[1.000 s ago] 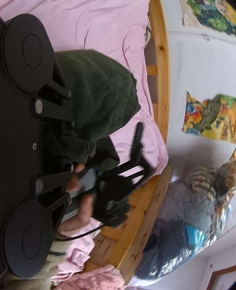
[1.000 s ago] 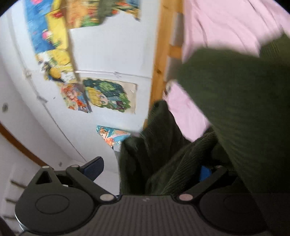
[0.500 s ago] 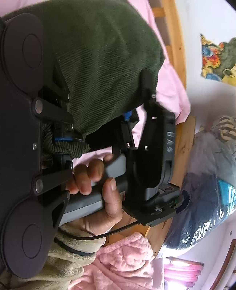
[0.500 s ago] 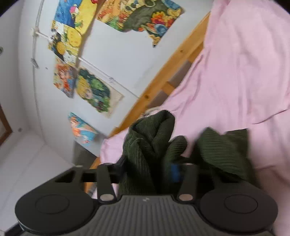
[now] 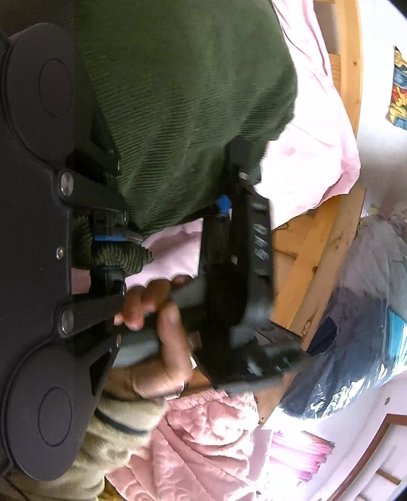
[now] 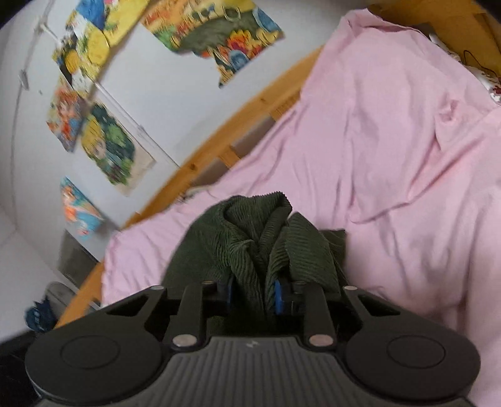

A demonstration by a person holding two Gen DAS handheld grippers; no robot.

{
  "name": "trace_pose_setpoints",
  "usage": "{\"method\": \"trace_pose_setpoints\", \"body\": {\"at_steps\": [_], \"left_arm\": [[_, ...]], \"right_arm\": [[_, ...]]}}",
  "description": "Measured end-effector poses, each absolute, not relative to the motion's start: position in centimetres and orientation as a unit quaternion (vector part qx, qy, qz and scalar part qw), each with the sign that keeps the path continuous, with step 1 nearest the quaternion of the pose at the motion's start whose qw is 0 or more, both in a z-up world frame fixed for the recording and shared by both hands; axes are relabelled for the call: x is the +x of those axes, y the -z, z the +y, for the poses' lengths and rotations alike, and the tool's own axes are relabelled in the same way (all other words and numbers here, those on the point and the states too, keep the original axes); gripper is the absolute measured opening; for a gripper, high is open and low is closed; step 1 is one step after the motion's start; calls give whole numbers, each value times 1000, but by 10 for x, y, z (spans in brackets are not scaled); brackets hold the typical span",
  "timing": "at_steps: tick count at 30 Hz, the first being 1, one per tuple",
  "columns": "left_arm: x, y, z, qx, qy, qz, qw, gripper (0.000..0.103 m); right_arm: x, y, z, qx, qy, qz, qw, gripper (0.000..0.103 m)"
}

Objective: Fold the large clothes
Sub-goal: 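Pinch the shirt corner with the right gripper while the left gripper holds the bundle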

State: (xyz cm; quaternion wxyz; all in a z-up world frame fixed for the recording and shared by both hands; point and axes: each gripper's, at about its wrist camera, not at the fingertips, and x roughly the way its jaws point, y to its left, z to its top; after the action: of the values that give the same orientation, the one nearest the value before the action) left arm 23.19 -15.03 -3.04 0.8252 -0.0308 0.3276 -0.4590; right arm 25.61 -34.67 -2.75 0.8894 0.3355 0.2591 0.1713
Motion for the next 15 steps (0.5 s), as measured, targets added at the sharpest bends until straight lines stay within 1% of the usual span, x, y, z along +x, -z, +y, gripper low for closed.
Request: {"method": "trace_pose_setpoints", "body": {"at_steps": [3,4,5,6,8,10,13,15], "left_arm": [[225,21,-133,-56,457,324,827,24],[222,18,-124,-69,454,320,829,34],[217,14,-112,-83,448,314,833,41],[213,10,-100,-95,435,305,842,43],[207,1,-74,-116,393,284,867,58],[205,-5,-45,-136,317,262,901,65],[220,4,-6,-169,211,276,922,64],[236,15,9,-196,190,298,915,56]], "right_arm": [[257,32,-343,338,-167,261,889,26],[258,33,-343,338,-165,261,889,26],[258,34,-344,340,-164,262,888,26],[258,35,-345,343,-162,263,887,26],[258,36,-343,345,-158,262,887,26],[258,35,-341,343,-155,260,889,26],[253,22,-332,327,-148,243,901,25],[245,6,-327,308,-144,219,914,24]]}}
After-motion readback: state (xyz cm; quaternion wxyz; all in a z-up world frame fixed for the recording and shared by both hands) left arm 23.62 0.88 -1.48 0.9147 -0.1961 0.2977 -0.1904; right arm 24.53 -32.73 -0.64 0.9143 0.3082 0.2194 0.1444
